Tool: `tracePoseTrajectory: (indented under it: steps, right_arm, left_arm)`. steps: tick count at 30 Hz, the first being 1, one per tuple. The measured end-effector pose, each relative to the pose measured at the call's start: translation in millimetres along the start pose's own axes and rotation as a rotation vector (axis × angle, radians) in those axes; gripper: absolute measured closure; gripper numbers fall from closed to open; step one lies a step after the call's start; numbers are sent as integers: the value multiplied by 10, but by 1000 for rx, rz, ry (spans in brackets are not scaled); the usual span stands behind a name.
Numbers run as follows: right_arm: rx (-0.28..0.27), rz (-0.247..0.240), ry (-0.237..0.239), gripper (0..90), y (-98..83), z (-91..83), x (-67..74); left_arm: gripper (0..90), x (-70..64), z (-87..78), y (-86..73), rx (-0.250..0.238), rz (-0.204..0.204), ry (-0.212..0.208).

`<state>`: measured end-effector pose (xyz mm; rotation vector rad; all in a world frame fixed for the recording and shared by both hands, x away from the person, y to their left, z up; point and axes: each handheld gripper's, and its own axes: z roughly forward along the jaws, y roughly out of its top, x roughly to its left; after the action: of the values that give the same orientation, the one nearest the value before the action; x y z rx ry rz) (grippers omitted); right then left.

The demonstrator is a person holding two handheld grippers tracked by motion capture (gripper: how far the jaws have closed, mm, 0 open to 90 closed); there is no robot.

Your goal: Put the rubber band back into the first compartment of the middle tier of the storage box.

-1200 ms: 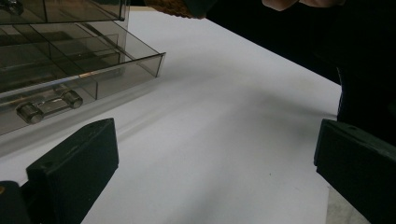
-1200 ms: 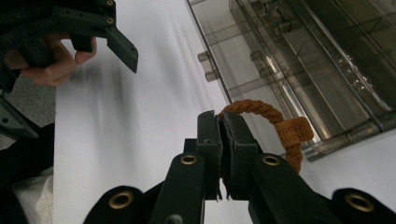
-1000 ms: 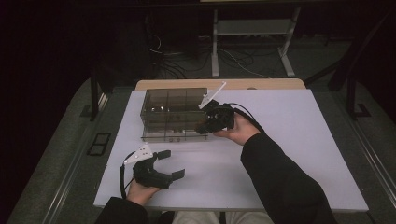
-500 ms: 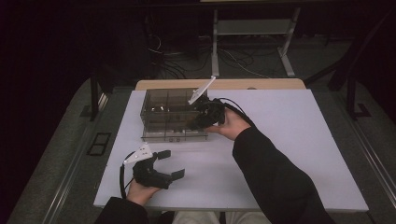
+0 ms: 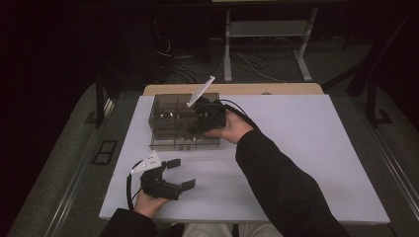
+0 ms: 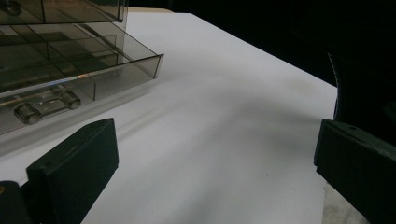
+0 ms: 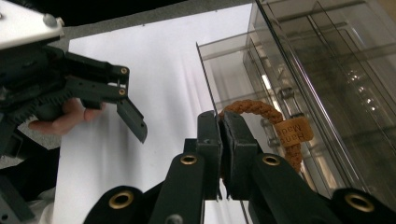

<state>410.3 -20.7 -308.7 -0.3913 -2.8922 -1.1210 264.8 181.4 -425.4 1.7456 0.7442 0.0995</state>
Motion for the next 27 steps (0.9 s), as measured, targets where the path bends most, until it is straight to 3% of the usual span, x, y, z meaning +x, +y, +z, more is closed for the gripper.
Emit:
tracePoseTrajectory:
  steps: [27]
  right_arm:
    - [-14,-26,42,851,290,471,-33]
  left_arm:
    - [0,-9,3,-2,-7,-7,-5]
